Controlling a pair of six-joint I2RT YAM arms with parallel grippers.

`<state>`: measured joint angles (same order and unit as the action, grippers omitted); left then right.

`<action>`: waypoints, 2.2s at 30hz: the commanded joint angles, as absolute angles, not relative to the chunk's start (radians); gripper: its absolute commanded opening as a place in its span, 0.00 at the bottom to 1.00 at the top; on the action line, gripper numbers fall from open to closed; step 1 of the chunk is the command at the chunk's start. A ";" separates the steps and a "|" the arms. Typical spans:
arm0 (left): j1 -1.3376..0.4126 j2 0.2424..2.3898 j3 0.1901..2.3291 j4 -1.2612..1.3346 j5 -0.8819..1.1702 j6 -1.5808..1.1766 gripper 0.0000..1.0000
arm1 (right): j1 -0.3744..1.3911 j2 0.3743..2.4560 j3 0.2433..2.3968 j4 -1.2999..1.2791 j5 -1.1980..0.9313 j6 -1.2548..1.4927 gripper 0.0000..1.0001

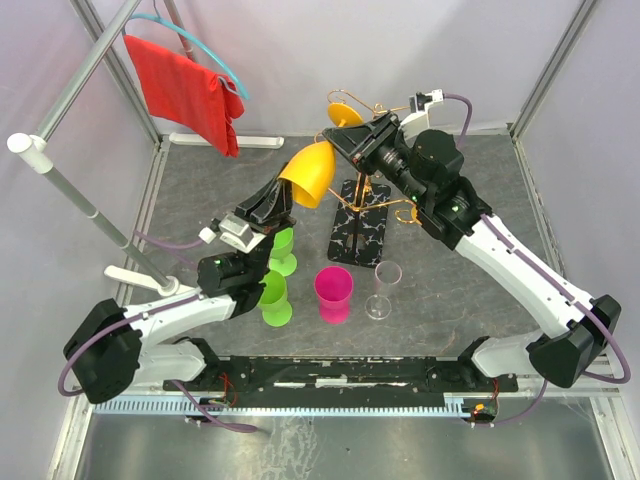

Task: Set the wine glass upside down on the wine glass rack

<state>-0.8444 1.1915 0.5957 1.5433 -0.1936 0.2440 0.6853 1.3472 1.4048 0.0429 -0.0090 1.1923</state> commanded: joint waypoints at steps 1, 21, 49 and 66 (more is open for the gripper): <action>-0.872 1.221 0.618 1.611 -0.187 0.292 0.08 | 0.706 1.347 1.446 0.045 -0.025 1.131 0.15; -0.897 0.837 0.386 1.174 -0.240 0.297 0.84 | 0.699 1.363 1.734 -0.243 0.295 0.492 0.01; -0.897 0.681 0.521 0.742 -0.387 0.254 0.89 | 0.437 0.874 0.824 0.143 0.266 -0.051 0.01; -0.896 0.733 0.448 0.861 -0.436 0.285 0.93 | 0.412 0.820 0.535 0.525 -0.006 -0.045 0.01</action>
